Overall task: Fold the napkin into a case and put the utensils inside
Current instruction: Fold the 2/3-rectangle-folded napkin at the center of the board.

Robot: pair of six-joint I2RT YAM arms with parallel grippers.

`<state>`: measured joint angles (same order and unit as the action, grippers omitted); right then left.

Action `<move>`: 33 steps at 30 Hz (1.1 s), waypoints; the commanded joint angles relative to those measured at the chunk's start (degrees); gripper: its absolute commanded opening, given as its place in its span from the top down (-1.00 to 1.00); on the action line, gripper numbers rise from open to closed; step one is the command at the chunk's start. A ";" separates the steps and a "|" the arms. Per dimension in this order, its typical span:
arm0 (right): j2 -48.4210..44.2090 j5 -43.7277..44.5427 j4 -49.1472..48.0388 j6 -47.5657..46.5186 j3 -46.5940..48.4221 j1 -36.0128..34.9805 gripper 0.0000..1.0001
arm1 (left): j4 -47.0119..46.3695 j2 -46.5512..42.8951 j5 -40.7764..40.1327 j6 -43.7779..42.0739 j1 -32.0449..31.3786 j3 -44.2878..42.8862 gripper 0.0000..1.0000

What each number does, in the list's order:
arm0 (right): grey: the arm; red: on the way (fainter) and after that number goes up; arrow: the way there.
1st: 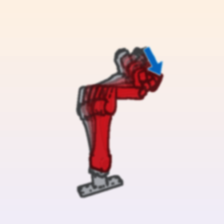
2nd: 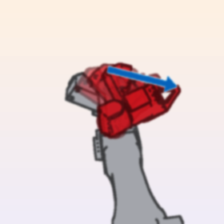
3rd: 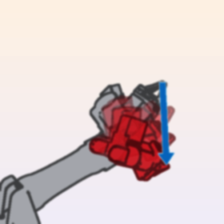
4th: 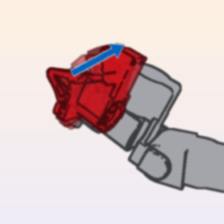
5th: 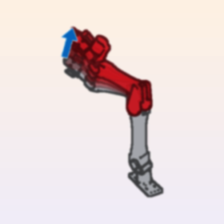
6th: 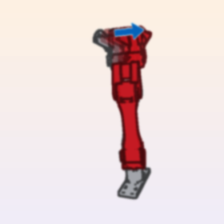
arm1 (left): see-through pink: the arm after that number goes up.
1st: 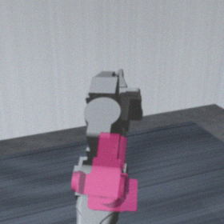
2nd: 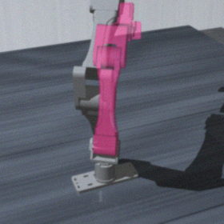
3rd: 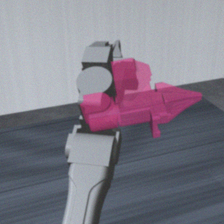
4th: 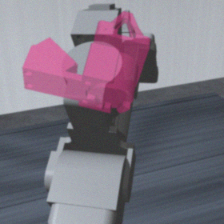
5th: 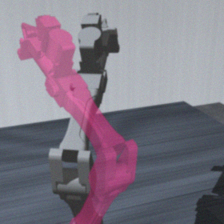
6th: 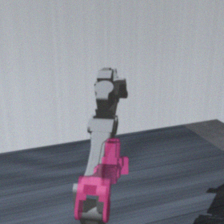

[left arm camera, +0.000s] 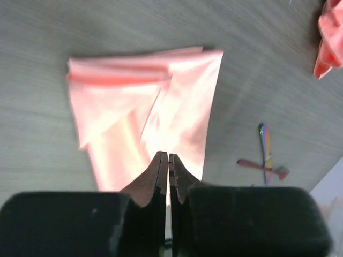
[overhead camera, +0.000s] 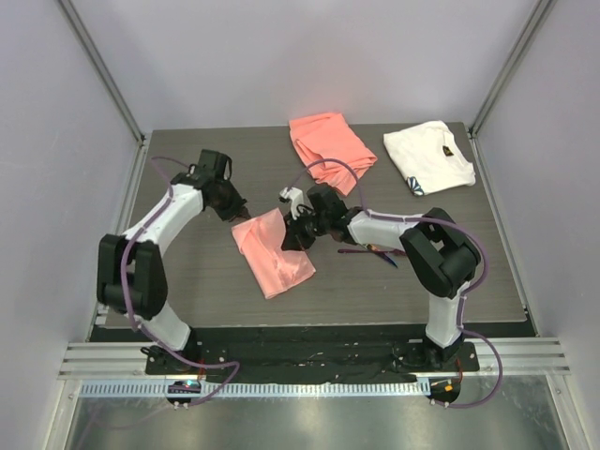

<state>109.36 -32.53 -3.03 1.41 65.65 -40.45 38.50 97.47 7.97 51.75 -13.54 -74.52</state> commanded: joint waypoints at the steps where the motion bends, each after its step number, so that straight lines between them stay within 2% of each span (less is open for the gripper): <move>1: -5.56 0.71 -4.44 5.18 -2.80 0.90 0.76 | 1.58 -8.68 0.99 -1.22 -0.26 7.88 1.00; 4: -5.65 0.19 -6.37 7.81 -4.74 0.90 0.74 | -0.61 -8.79 1.87 -0.16 -1.22 11.59 1.00; 7: -5.65 0.71 -7.52 9.92 -5.88 0.98 0.84 | -2.36 -5.72 2.75 0.46 -2.10 12.12 1.00; 10: -6.96 2.38 -10.59 12.21 -8.07 1.42 0.83 | -4.39 -1.51 2.32 0.90 -3.33 10.81 1.00; 15: -6.97 3.44 -8.57 13.35 -8.86 3.53 0.63 | -7.91 5.52 4.16 1.34 -3.60 8.00 1.00; 16: -7.40 3.96 -8.92 13.88 -9.57 3.97 0.59 | -7.74 6.41 2.07 1.17 -3.77 7.55 1.00; 17: -8.54 4.32 -10.75 14.41 -10.36 4.41 0.44 | -6.87 7.72 1.44 1.25 -3.86 6.85 1.00; 19: -9.34 3.88 -11.39 14.85 -11.68 5.55 0.31 | -7.65 10.10 3.79 1.08 -3.77 6.41 1.00; 22: -9.78 4.93 -8.93 13.97 -11.51 5.99 0.18 | -9.85 8.54 3.20 1.69 -4.48 7.28 1.00; 24: -9.61 4.76 -7.87 14.93 -11.85 6.69 0.16 | -8.98 6.86 2.58 1.52 -4.57 7.90 1.00; 28: -10.83 4.59 -12.44 18.71 -16.16 7.57 -0.02 | -6.34 2.38 2.31 -0.06 -4.57 8.51 0.99; 33: -10.66 4.14 -13.93 19.07 -19.49 7.57 -0.09 | -7.65 1.14 5.91 0.63 -4.57 8.52 0.90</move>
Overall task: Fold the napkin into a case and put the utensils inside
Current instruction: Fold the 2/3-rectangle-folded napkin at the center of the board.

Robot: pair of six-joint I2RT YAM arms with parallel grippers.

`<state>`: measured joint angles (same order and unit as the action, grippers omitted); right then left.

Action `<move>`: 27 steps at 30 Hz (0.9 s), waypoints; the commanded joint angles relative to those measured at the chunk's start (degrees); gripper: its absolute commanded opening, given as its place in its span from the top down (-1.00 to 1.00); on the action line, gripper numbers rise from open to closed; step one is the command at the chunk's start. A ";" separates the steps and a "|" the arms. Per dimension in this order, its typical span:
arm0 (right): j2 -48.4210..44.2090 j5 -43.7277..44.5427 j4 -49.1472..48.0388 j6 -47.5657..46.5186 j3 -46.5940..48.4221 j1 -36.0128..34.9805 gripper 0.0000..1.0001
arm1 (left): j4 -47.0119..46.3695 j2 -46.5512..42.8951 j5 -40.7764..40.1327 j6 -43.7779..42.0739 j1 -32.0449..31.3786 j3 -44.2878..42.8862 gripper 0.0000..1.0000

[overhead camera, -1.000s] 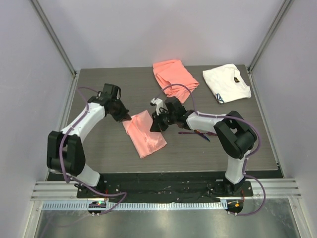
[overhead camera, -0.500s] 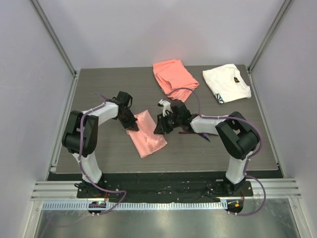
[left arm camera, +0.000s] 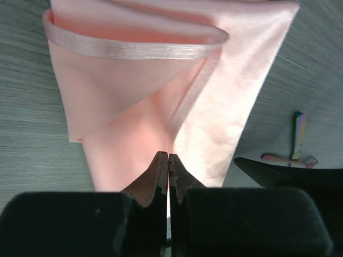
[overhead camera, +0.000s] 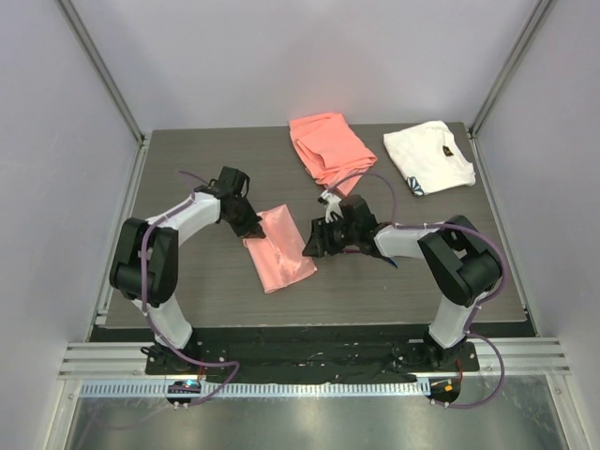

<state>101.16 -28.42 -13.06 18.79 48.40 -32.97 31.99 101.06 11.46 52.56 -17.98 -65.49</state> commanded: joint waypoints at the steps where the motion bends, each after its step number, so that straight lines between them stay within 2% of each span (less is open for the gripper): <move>1: -2.46 -0.05 -4.16 1.78 -2.61 0.10 -0.08 | -1.31 -1.83 2.16 -0.09 -0.13 -0.77 0.90; 9: -2.38 -0.75 -6.45 3.89 -5.59 0.19 -0.07 | -3.86 8.97 1.11 -1.22 -0.30 -4.20 0.99; 13: -2.99 -1.63 -7.59 4.41 -7.88 0.19 0.00 | -4.92 7.94 -0.37 -2.01 -1.18 -5.08 1.00; 19: -4.05 -2.77 -8.73 5.03 -9.73 0.19 0.12 | 1.76 -4.07 -11.10 -6.59 -5.84 -2.82 0.54; 23: -3.78 -4.61 -10.49 6.52 -9.38 0.10 0.31 | -2.27 -12.97 -10.68 -7.11 -9.35 3.43 0.20; 27: -2.73 -7.69 -13.83 9.16 -9.73 0.10 0.49 | -7.36 -17.81 -13.22 -7.73 -16.19 8.79 -0.02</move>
<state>98.85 -32.21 -21.71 24.84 39.07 -32.88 29.91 87.20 2.17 46.46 -29.26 -61.21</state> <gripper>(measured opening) 0.296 0.482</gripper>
